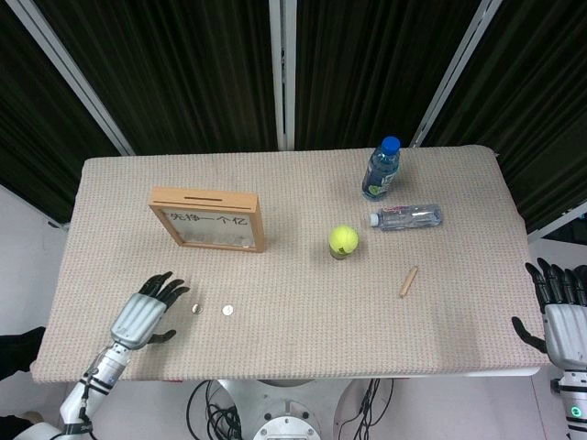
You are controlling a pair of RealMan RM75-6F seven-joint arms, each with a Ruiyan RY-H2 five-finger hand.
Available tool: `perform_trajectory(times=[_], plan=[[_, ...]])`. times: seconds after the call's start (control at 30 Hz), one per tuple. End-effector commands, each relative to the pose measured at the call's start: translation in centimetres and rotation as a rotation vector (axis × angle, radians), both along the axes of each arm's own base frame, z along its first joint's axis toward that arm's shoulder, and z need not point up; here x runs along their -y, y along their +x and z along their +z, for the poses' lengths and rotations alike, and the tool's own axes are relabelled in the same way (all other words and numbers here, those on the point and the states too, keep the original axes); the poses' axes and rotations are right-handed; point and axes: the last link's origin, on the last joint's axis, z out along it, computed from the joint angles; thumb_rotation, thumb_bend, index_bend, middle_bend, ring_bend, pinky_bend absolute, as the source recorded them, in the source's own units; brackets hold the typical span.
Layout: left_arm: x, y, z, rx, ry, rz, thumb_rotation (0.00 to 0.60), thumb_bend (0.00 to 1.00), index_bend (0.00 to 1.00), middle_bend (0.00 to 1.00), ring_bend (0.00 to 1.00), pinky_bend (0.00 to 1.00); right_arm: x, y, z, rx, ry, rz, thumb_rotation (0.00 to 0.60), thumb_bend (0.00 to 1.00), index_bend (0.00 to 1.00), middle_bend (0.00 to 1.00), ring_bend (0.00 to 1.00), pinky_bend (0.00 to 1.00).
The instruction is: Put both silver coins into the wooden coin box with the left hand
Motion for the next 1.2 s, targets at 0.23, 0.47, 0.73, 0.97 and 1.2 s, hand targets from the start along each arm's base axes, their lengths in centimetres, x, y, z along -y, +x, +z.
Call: perform_trajectory(times=[0.23, 0.47, 0.73, 0.97, 1.2], plan=[[-1.9, 1.5, -3.2, 0.065, -0.022, -0.033, 0.6, 0.16, 0.28, 0.14, 0.04, 0.14, -0.2, -0.4, 0.3, 0.008, -0.018, 0.003, 0.6, 0.2, 0.0, 0.0, 0.0, 0.0], [-2.4, 1.3, -4.3, 0.047, -0.025, -0.04, 0.6, 0.19, 0.29, 0.15, 0.04, 0.14, -0.3, -0.7, 0.7, 0.014, -0.029, -0.007, 0.6, 0.2, 0.0, 0.0, 0.0, 0.0], [-2.2, 0.6, -4.1, 0.038, -0.012, -0.015, 0.6, 0.2, 0.35, 0.15, 0.04, 0.13, -0.2, -0.9, 0.7, 0.02, -0.03, -0.013, 0.6, 0.21, 0.0, 0.0, 0.0, 0.0], [-1.8, 0.2, -4.0, 0.043, -0.012, -0.001, 0.6, 0.2, 0.37, 0.15, 0.04, 0.13, -0.1, -0.9, 0.6, 0.022, -0.028, -0.01, 0.6, 0.21, 0.0, 0.0, 0.0, 0.0], [-1.7, 0.2, -4.0, 0.057, -0.015, 0.007, 0.6, 0.2, 0.39, 0.15, 0.04, 0.13, -0.2, -1.1, 0.6, 0.024, -0.026, -0.022, 0.6, 0.21, 0.0, 0.0, 0.0, 0.0]])
